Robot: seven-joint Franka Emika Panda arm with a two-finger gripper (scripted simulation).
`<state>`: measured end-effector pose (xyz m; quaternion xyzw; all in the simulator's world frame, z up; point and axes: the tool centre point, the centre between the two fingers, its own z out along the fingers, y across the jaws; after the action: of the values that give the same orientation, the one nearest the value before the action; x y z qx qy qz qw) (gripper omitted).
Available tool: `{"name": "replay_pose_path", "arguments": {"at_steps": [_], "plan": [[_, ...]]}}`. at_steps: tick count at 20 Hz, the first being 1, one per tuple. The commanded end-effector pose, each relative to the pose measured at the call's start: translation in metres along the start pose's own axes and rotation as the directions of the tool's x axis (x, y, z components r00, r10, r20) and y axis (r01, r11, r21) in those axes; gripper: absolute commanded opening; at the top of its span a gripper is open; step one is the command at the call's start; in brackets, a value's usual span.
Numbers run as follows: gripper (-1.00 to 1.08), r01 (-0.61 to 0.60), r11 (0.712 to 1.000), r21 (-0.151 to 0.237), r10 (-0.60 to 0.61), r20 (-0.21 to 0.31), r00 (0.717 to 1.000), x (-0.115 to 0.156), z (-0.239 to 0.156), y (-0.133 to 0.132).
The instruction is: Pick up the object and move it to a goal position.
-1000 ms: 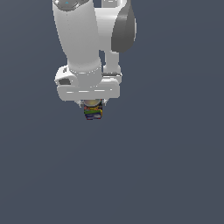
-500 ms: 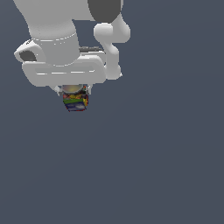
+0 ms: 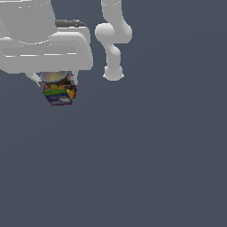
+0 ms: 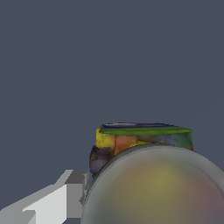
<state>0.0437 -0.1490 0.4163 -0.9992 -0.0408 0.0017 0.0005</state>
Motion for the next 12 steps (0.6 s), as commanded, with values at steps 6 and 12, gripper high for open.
{"name": "replay_pose_path", "arguments": {"at_steps": [6,12], "plan": [[-1.0,0.001,1.0,-0.001,-0.001,-0.003,1.0,0.006,-0.024,0.013],[-1.0,0.001,1.0,-0.001,-0.001,-0.003,1.0,0.008,-0.031,0.017]]}}
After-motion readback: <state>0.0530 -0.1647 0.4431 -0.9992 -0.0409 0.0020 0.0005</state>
